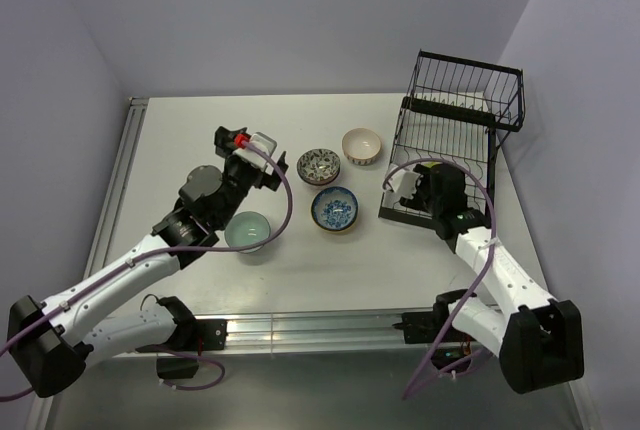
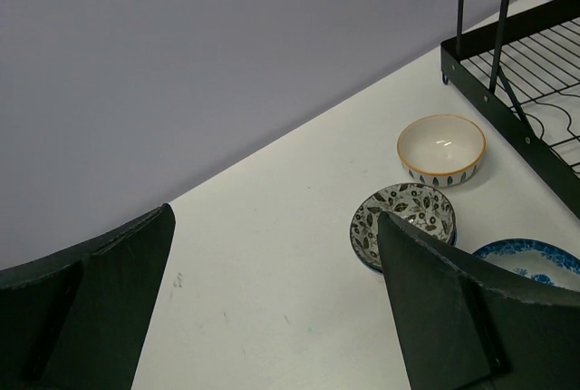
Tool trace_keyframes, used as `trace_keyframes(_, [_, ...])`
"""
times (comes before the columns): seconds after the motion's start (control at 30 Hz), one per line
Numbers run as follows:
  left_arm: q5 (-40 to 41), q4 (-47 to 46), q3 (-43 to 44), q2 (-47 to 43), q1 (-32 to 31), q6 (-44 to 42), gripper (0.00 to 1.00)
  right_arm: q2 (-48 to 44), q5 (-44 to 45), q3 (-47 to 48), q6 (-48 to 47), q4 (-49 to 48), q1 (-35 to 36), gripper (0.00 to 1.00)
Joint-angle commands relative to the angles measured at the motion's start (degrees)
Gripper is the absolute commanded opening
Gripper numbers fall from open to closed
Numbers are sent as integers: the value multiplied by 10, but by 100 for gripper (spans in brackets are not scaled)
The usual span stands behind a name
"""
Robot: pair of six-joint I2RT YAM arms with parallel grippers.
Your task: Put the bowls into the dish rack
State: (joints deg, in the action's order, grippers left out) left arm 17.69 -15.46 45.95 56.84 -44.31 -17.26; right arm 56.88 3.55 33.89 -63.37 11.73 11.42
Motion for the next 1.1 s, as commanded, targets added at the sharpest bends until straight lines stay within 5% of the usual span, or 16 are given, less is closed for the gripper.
trace_keyframes(0.0, [21, -4, 28, 6, 9, 32, 99, 10, -33, -19, -82, -119, -37, 0])
trace_keyframes(0.63, [12, -26, 12, 8, 73, 50, 100, 176, -206, 6, -186, -328, -155, 0])
trace_keyframes(1.07, [-5, -41, -13, 6, 110, 53, 99, 288, -261, 56, -253, -398, -175, 0])
